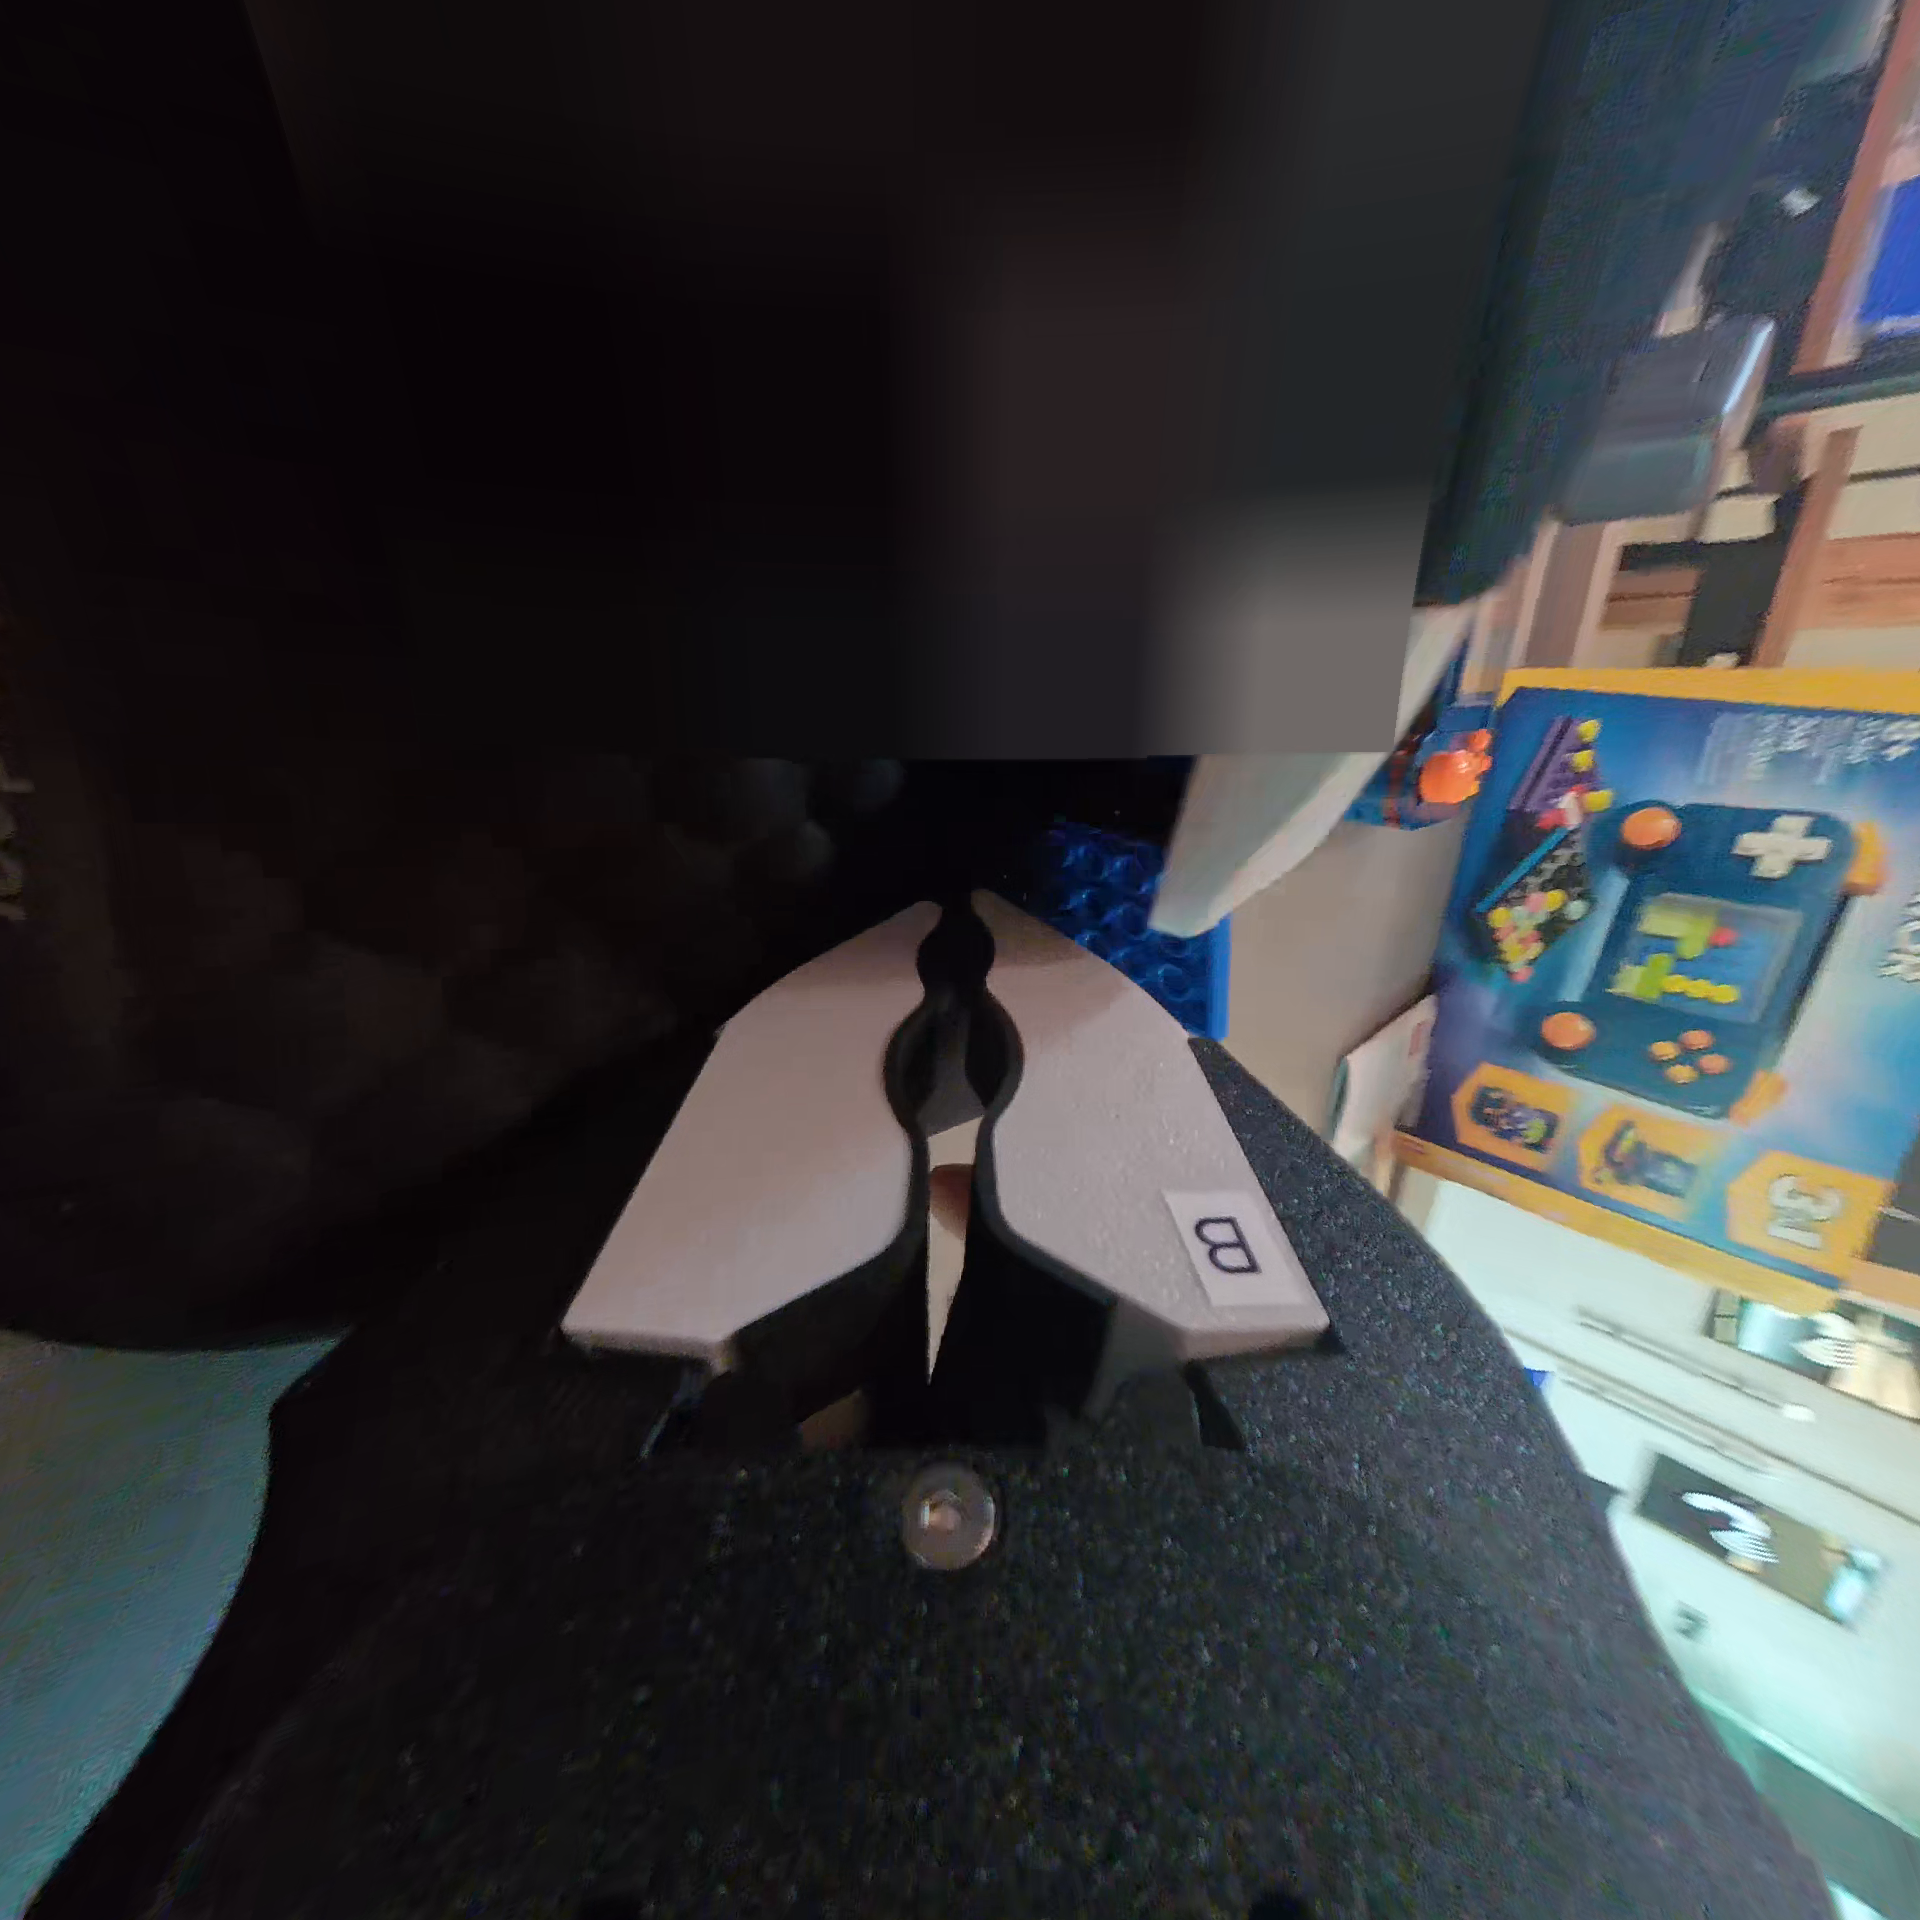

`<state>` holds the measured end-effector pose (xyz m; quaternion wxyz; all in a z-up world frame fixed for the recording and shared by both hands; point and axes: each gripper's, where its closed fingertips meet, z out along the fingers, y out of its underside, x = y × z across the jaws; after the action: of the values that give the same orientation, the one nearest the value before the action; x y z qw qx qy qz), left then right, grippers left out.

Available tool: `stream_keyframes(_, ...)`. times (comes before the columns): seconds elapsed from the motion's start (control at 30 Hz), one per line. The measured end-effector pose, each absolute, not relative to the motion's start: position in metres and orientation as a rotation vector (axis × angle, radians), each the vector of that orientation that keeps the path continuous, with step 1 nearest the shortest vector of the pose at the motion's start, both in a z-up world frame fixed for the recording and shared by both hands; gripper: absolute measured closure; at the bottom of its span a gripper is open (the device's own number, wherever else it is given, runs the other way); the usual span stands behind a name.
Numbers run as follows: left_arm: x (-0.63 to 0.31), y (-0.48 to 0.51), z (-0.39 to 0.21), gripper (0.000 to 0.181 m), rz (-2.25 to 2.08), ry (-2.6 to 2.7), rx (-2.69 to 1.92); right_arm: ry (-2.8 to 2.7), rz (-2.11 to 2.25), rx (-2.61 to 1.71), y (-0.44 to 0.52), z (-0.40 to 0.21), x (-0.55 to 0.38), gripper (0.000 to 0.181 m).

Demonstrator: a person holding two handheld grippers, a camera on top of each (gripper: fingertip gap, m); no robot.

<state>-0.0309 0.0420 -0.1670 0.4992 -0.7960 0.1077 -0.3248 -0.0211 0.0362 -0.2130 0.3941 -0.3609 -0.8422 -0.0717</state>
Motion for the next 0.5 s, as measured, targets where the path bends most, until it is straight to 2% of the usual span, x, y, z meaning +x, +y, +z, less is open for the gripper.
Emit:
stream_keyframes(0.3, -0.031, 0.042, -0.166, 0.172, -0.808, 0.254, -1.918, -1.84, -0.088, -0.786, 0.044, -0.185, -0.024, 0.181)
stream_keyframes(0.5, -0.03, 0.041, -0.166, 0.172, -0.805, 0.265, -1.919, -1.847, -0.109, -0.784, 0.05, -0.189, -0.025, 0.181)
